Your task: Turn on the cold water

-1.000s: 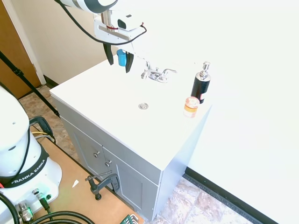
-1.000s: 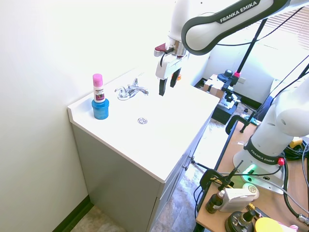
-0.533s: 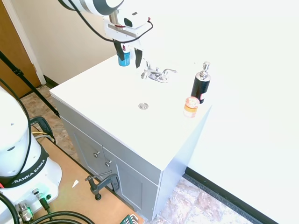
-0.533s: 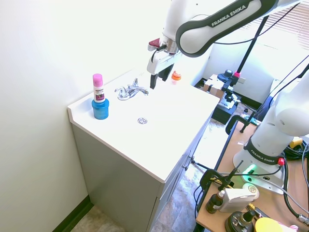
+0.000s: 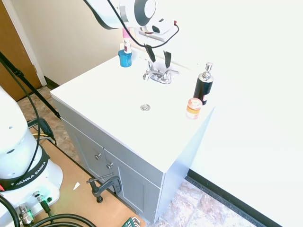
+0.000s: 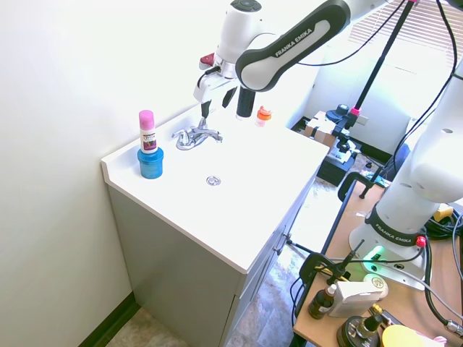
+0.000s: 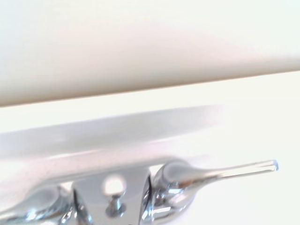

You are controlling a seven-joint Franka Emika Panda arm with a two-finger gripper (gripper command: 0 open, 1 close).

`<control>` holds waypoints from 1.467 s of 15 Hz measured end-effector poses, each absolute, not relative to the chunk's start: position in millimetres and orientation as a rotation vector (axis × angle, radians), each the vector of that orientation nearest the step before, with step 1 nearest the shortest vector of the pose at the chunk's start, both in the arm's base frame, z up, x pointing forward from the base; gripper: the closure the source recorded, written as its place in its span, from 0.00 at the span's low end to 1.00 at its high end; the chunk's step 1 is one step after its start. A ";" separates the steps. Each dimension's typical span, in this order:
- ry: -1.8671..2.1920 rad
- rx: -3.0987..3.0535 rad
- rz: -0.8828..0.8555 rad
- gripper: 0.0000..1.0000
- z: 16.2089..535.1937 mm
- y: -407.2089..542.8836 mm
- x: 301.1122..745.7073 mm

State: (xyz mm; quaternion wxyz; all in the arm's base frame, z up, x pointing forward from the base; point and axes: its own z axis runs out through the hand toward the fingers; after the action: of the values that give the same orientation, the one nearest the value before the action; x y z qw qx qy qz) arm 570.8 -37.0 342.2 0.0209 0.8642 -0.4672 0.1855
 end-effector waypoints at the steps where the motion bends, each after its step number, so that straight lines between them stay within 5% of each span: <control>1: -1.441 2.668 0.590 0.00 340.0 -41.9 577.3; 15: -1.424 2.578 0.622 0.00 306.8 -92.0 606.1; 22: -1.376 2.599 0.433 0.00 303.9 -99.3 598.6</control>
State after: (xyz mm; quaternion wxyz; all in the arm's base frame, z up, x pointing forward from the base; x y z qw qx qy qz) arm 598.6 -99.3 303.9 0.0845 0.8712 -0.4612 0.1452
